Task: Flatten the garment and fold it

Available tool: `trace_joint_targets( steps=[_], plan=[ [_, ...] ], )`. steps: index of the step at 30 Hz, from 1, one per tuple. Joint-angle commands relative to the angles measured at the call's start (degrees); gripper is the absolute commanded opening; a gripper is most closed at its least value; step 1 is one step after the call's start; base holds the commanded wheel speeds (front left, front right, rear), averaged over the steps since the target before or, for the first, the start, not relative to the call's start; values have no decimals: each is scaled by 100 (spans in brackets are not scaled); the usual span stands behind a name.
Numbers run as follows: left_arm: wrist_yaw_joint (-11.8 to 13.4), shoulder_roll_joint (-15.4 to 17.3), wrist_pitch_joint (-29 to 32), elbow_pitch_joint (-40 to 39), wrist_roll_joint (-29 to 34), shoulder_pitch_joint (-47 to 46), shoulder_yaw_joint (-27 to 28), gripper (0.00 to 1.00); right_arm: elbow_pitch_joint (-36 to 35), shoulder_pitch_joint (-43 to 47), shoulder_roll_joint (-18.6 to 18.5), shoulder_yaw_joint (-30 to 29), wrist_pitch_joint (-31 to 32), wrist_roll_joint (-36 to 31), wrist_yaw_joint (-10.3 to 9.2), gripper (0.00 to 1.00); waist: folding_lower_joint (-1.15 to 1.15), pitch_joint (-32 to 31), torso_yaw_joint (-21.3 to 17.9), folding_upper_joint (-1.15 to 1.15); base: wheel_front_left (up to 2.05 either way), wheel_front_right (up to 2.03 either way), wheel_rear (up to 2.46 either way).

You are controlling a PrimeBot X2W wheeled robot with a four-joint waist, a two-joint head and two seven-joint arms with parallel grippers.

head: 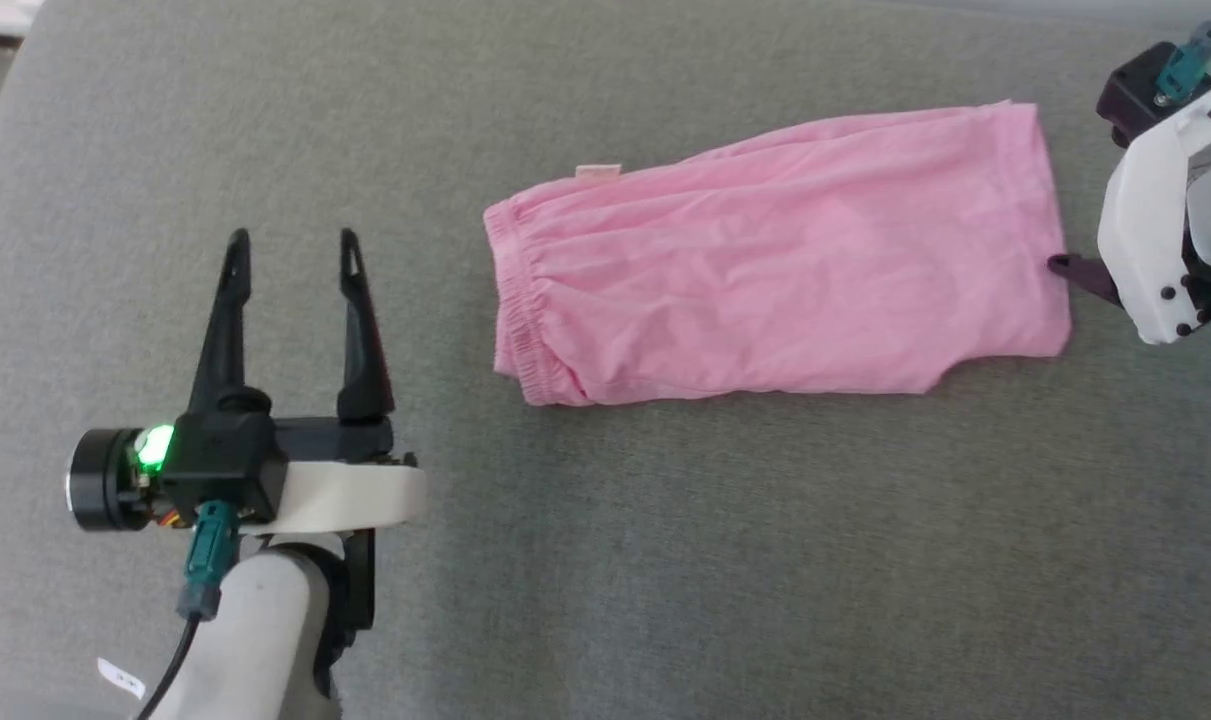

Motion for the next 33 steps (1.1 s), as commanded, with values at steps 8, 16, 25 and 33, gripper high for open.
trace_joint_targets(
  steps=[8,16,25,33],
  plan=[
    [-508,-385,7,238,294,-45,328,100,504,506,362,-1,-206,53,-6,100,0,363,240,0,0,0,0],
    [-974,-266,7,689,467,-187,576,100,251,489,368,49,-640,22,-6,0,0,47,-30,0,0,0,0],
    [-2278,500,818,1603,370,-1004,201,100,-155,441,269,107,-1080,-38,-6,0,0,-434,-214,0,0,0,0],
    [-2763,908,3287,1774,-1147,-1860,-927,100,-208,570,274,152,-1299,-79,-6,0,0,-543,-307,0,0,0,0]
  ],
)
